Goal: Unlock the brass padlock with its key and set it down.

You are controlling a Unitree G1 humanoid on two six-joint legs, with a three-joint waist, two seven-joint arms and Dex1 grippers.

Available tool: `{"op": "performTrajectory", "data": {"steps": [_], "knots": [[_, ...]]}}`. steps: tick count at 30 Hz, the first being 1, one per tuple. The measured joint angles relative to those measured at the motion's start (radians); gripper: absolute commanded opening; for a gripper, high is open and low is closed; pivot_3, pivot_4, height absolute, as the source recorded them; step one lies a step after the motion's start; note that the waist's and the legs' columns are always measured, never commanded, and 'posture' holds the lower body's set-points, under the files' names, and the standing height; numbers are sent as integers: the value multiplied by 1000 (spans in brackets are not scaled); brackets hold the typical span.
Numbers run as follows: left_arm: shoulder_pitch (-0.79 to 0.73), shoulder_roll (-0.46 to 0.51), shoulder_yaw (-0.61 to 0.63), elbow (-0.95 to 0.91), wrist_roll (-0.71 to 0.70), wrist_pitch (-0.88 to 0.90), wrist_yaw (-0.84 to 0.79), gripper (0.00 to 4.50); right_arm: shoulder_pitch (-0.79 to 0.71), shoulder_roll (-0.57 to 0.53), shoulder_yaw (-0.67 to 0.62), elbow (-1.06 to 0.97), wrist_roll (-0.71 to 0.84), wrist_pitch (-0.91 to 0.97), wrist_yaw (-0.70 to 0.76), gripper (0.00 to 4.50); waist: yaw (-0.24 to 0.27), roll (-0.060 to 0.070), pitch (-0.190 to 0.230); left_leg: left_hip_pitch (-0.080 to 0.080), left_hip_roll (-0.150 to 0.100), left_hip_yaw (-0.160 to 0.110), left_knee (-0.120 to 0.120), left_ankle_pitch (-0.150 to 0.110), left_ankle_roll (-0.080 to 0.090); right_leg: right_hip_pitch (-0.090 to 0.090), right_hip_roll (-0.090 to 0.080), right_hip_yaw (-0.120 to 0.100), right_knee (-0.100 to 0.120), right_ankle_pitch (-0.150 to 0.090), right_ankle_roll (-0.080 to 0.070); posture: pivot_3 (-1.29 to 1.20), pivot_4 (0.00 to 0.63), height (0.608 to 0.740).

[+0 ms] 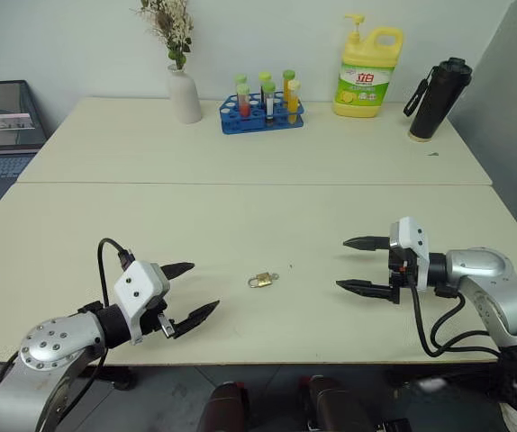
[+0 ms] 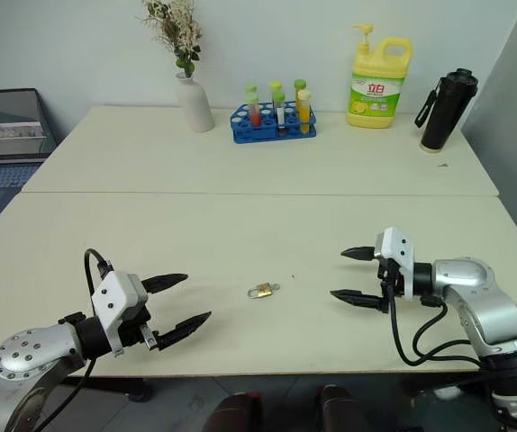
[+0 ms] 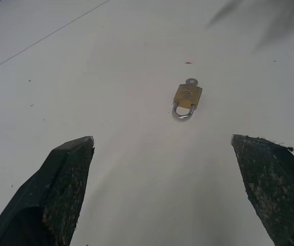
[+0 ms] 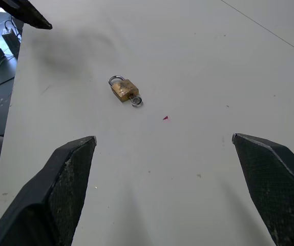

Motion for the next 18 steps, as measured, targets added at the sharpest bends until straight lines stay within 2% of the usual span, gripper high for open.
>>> {"op": "performTrajectory", "data": {"steps": [13,18], "knots": [[-33,-16,-21,-6,44,1,35,4500,37,2,0,36,-8,-67,26,4462,0,0,0,0,0,0,0,0,0,0,0,0,0,0,0,0,150,740],[-56,-18,-20,-6,-16,11,-1,4500,39,2,0,32,-7,-61,28,4462,0,0,0,0,0,0,0,0,0,0,0,0,0,0,0,0,150,740]]}}
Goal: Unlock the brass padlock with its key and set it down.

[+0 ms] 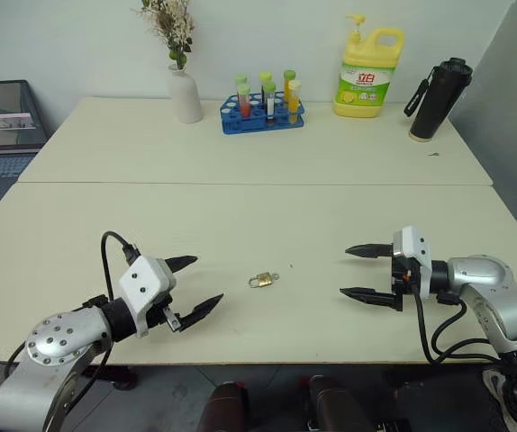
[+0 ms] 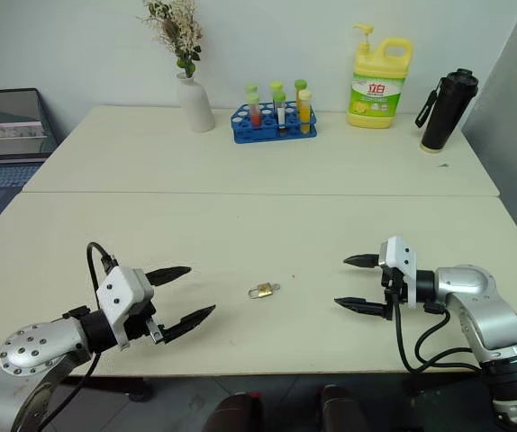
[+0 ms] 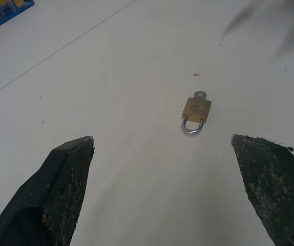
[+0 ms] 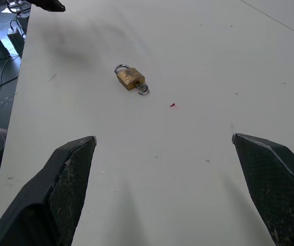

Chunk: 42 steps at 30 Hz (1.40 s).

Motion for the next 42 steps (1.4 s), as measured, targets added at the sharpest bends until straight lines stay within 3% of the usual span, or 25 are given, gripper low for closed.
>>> {"op": "performTrajectory", "data": {"steps": [6,14,23,42], "knots": [[-30,-2,-3,1,-41,21,-23,4500,2,1,-1,-48,14,44,-15,4462,0,0,0,0,0,0,0,0,0,0,0,0,0,0,0,0,150,740],[-128,-8,-188,73,57,22,-26,4500,14,-8,-4,-182,84,180,-48,4462,1,0,0,0,-1,-1,0,0,0,0,0,0,0,0,0,0,150,740],[-324,-93,-389,302,213,-20,-28,4500,44,-6,1,-294,89,250,-106,4462,2,0,0,-1,-2,-1,1,0,0,0,3,0,0,0,1,0,150,740],[-530,-160,-476,532,272,-45,-152,4500,58,-6,1,-354,122,306,-152,4462,2,0,0,-1,-2,-2,2,0,0,0,4,0,1,1,1,0,150,740]]}}
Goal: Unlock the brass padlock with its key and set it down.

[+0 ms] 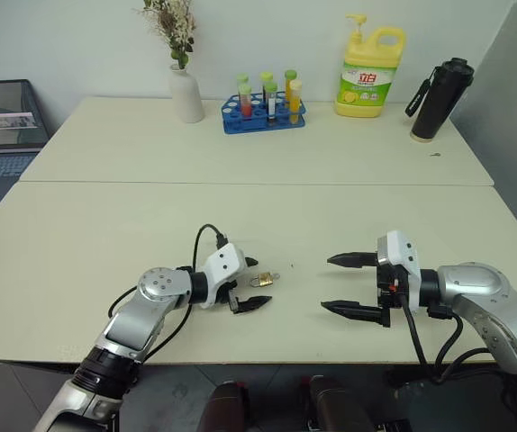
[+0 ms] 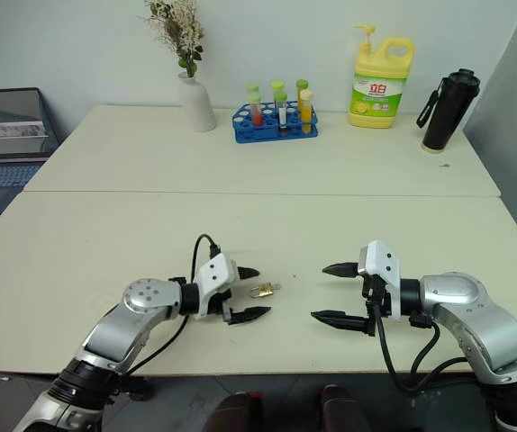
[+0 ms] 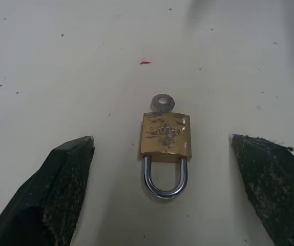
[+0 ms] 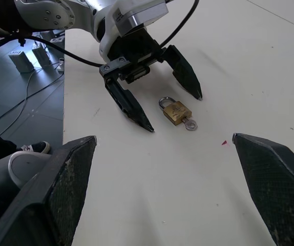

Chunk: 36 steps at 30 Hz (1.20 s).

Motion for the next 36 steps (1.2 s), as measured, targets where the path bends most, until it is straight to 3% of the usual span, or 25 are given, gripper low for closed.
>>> {"op": "performTrajectory", "data": {"steps": [3,10,13,21,29,36], "knots": [[-18,-10,-10,18,8,-2,-16,3914,0,0,0,0,0,0,-1,4500,0,0,0,0,0,0,0,0,0,0,0,0,0,0,0,0,150,740],[-33,-10,-32,19,25,-4,-40,1690,0,0,1,-1,0,0,-5,4500,0,0,0,0,0,0,0,0,0,0,0,0,0,0,0,0,150,740],[-36,-9,-34,19,32,-6,-41,978,0,0,1,-1,0,0,-9,4500,0,0,0,0,0,0,0,0,0,0,0,0,0,0,0,0,150,740],[-13,4,-34,-7,44,-34,-59,982,0,0,3,-1,-2,-4,-11,4500,0,0,0,0,1,0,0,0,0,0,0,0,0,0,0,0,150,740],[-12,-2,-37,-137,2,-209,-164,982,31,-2,-15,27,-18,-12,-44,4500,5,0,0,0,0,0,1,0,0,0,0,1,0,1,1,0,150,740],[-182,-31,-43,-16,151,-640,-116,982,67,13,-118,38,44,36,-108,4500,2,0,0,0,-1,2,1,0,0,0,1,2,-1,1,1,0,150,740]]}}
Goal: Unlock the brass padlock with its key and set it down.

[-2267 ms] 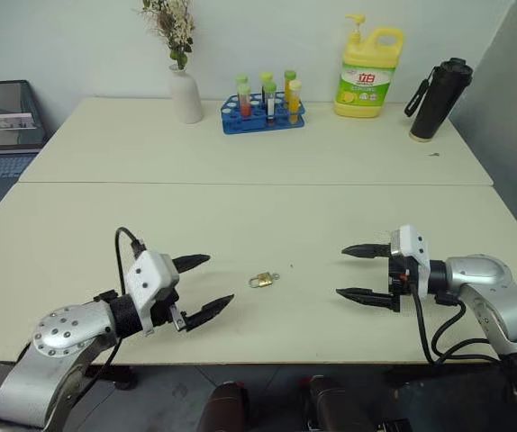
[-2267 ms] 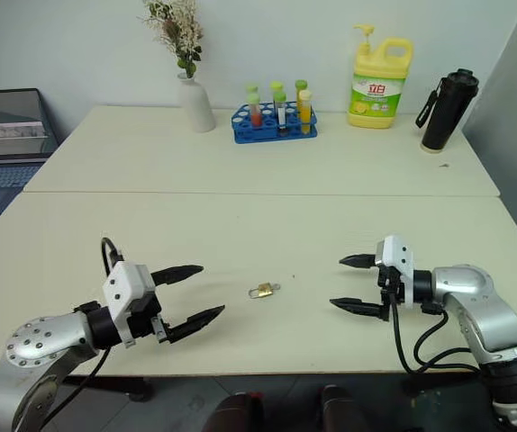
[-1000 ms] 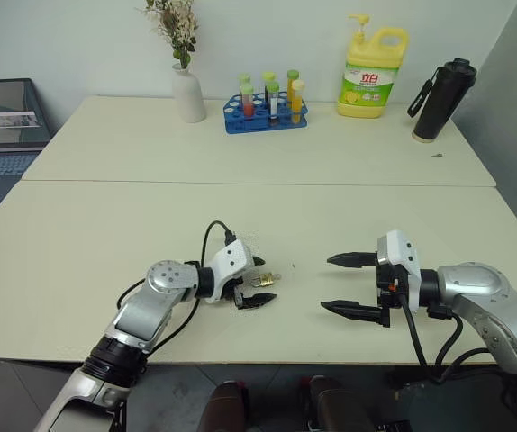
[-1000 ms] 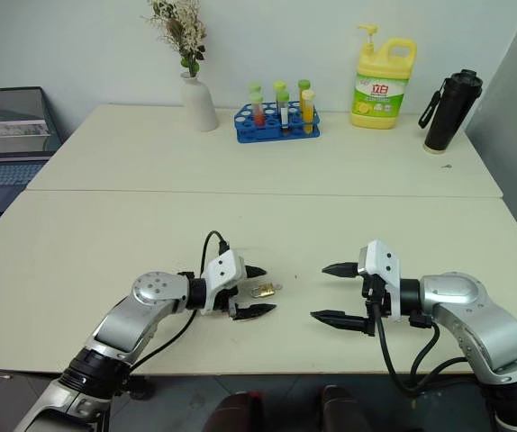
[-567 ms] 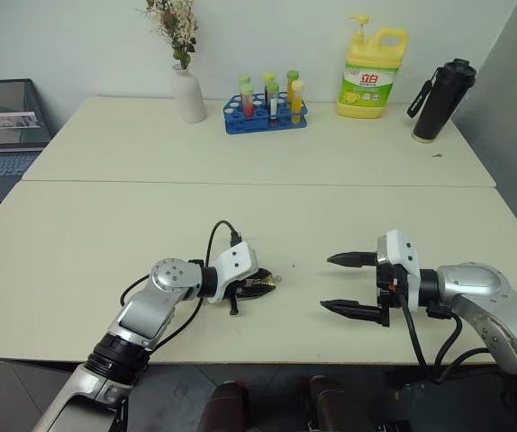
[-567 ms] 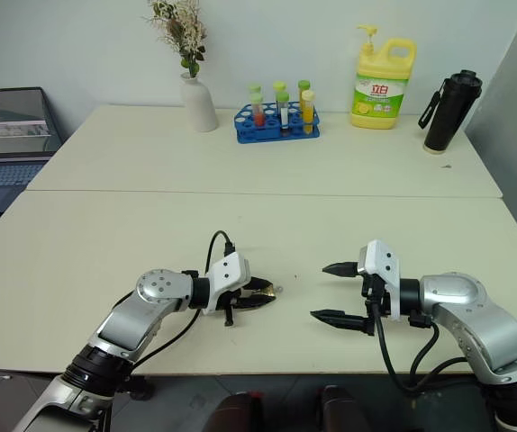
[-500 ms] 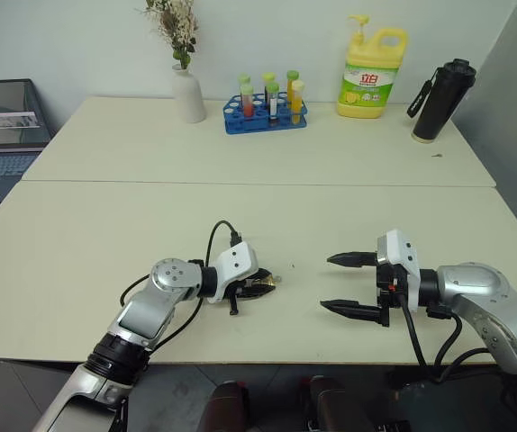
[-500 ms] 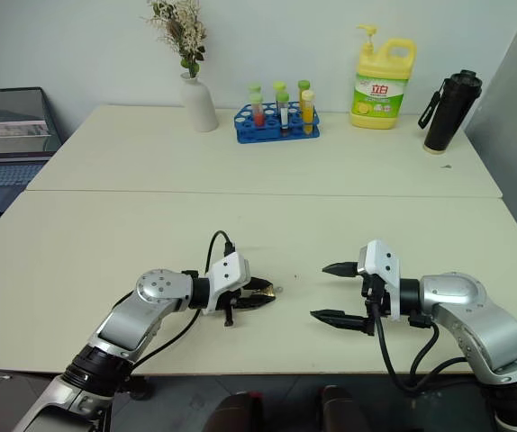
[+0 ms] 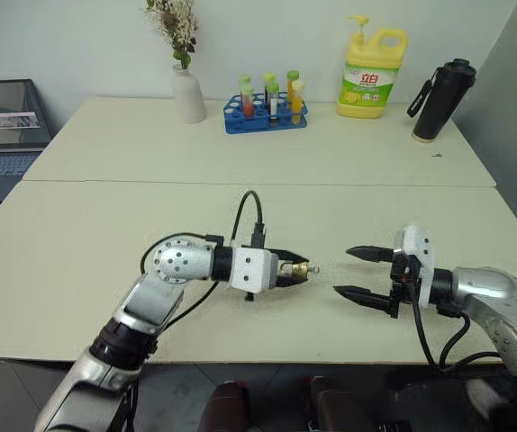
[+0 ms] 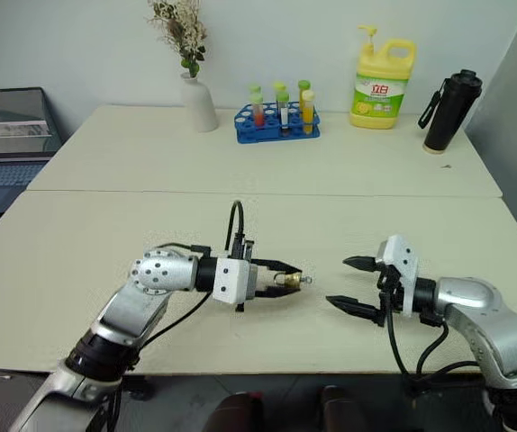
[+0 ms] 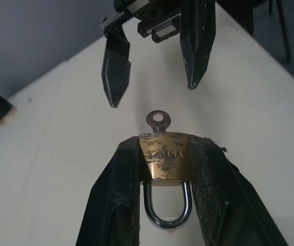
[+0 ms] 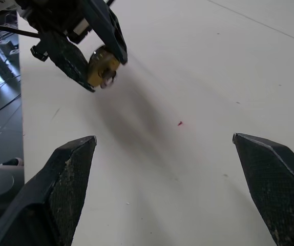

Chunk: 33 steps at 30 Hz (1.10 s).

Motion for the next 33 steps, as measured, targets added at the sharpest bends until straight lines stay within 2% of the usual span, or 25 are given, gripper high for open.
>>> {"op": "performTrajectory", "data": {"steps": [5,10,14,21,24,33], "knots": [[-57,-2,-5,181,170,-340,117,982,-11,39,-33,-31,75,78,-72,4500,-2,0,0,0,1,-1,0,0,0,0,0,0,0,0,0,0,150,740],[-83,-19,-5,243,289,-531,255,982,-53,68,-43,-53,234,207,-96,4500,-1,0,0,-1,1,0,0,0,0,0,-1,0,0,2,-3,0,150,740],[-82,-15,-4,250,314,-606,318,982,-110,91,-42,-51,313,271,-121,4500,-2,0,0,-1,1,0,0,0,0,0,-1,0,0,3,-4,0,150,740],[-75,4,-4,247,335,-627,371,982,-169,99,2,0,313,294,-123,4500,-2,0,0,-1,2,0,0,0,0,0,-1,-1,0,3,-3,0,150,740],[-66,5,-5,241,341,-625,376,982,-179,102,14,8,313,298,-117,3897,-2,0,0,-1,2,-1,0,0,0,0,-1,-1,0,3,-3,0,150,740],[-54,6,-9,233,343,-621,386,982,-186,108,37,22,312,306,-107,517,-2,0,0,-1,2,0,0,0,0,0,-1,-1,0,3,-3,0,150,740]]}}
